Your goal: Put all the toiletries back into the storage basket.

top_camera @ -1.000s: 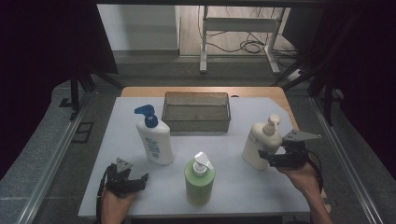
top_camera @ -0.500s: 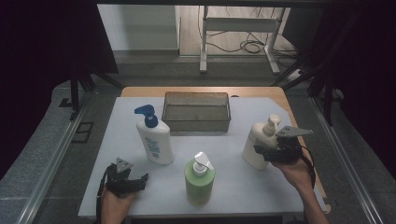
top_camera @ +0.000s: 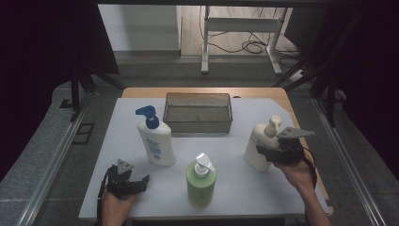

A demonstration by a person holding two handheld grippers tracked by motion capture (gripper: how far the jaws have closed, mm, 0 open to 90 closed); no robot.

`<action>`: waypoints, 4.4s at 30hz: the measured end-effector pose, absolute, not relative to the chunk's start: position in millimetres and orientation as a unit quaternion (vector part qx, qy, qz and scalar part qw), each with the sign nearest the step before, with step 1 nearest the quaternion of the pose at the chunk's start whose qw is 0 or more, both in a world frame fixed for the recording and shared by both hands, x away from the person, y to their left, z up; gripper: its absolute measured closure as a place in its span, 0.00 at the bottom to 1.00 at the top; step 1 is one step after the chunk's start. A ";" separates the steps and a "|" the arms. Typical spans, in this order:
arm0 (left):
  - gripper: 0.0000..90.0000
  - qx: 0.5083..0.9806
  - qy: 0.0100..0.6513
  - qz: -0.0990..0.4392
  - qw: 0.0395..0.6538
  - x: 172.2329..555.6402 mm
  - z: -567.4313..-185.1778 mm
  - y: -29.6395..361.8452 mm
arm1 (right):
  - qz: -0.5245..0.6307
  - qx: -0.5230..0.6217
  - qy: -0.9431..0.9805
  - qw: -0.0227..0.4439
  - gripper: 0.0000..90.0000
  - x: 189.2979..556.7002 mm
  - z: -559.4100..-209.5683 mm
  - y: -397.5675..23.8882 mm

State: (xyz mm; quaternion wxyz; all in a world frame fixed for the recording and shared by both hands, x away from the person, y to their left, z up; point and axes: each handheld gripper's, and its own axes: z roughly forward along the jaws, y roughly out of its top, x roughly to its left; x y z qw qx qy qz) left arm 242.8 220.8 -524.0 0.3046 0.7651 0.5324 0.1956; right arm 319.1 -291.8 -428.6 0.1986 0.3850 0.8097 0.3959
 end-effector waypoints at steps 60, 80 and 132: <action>0.13 0.765 0.532 0.196 0.305 243.0 -524.1 220.9 | 0.424 0.344 0.815 0.197 0.44 353.2 -353.7 -224.5; 0.13 0.764 0.532 0.197 0.307 243.0 -524.4 220.7 | 0.438 0.331 0.812 0.198 0.44 372.1 -337.1 -183.2; 0.13 0.763 0.533 0.197 0.308 242.9 -524.4 220.4 | 0.457 0.318 0.802 0.218 0.44 435.5 -331.7 -78.7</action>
